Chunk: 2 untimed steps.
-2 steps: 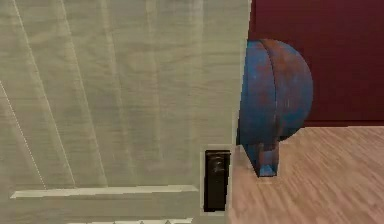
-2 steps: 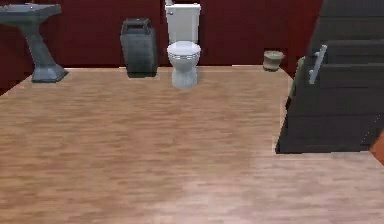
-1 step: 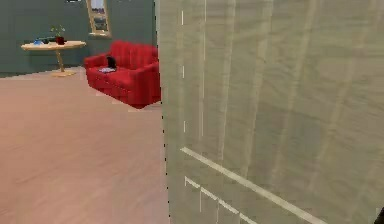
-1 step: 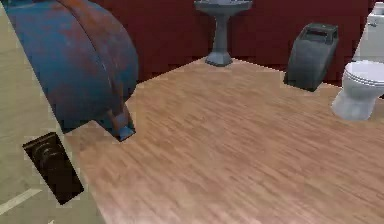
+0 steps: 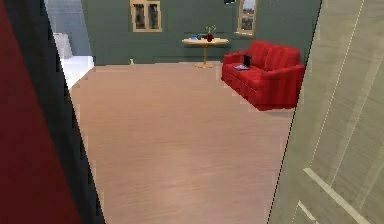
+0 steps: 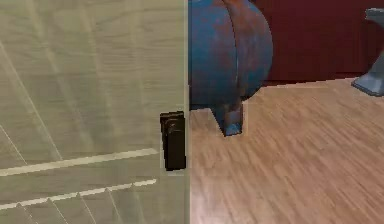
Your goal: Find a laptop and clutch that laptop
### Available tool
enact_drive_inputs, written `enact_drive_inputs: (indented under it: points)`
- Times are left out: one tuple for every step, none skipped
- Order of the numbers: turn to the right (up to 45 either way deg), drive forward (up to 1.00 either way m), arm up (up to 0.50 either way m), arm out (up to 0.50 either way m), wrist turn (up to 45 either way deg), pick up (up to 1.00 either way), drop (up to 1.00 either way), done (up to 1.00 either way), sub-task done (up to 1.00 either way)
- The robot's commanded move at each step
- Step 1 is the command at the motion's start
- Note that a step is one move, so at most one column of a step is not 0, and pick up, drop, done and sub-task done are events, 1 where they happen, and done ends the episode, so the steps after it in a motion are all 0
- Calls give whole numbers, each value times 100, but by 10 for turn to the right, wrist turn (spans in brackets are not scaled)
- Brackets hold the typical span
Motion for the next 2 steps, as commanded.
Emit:
enact_drive_inputs:
  points:
    - [0, 90, 0, 0, 0, 0, 0, 0, 0]
    - [150, 0, 0, 0, 0, 0, 0, 0, 0]
